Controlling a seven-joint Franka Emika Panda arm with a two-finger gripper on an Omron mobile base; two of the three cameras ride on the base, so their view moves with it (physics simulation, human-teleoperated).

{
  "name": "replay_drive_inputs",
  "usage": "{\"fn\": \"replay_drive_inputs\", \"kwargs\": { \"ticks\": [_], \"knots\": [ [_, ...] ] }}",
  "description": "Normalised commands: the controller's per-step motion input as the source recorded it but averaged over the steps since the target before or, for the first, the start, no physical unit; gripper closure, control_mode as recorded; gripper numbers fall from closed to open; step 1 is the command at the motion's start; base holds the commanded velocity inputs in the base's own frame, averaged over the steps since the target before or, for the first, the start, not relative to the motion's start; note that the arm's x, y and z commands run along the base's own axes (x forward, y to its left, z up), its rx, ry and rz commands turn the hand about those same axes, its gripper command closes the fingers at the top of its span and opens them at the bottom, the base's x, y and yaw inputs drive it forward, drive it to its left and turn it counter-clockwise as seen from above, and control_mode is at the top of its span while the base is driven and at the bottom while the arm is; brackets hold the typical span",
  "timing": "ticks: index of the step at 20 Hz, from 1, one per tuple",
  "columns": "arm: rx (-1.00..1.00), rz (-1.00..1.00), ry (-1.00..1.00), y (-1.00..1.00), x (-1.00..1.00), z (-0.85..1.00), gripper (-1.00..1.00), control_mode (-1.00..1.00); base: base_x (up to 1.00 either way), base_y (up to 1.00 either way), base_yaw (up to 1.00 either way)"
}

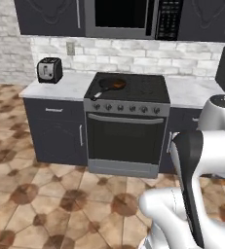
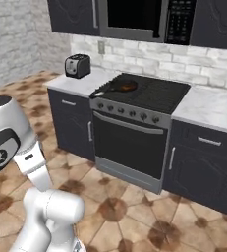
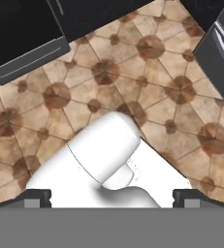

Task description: Take the chicken drumsticks from the pan and place one on each plate on the dining counter.

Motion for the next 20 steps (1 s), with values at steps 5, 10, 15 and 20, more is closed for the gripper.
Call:
{"fn": "replay_drive_inputs", "kwargs": {
  "ticks": [5, 10, 15, 20],
  "knots": [
    [0.0, 0.0, 0.0, 0.0, 0.0, 0.0, -1.0, 1.0, 1.0, 0.03, 0.0],
    [0.0, 0.0, 0.0, 0.0, 0.0, 0.0, -1.0, 1.0, 1.0, 0.12, 0.0],
    [0.0, 0.0, 0.0, 0.0, 0.0, 0.0, -1.0, 1.0, 1.0, 0.23, 0.0],
    [0.0, 0.0, 0.0, 0.0, 0.0, 0.0, -1.0, 1.0, 1.0, 0.25, -0.01]
  ]
}}
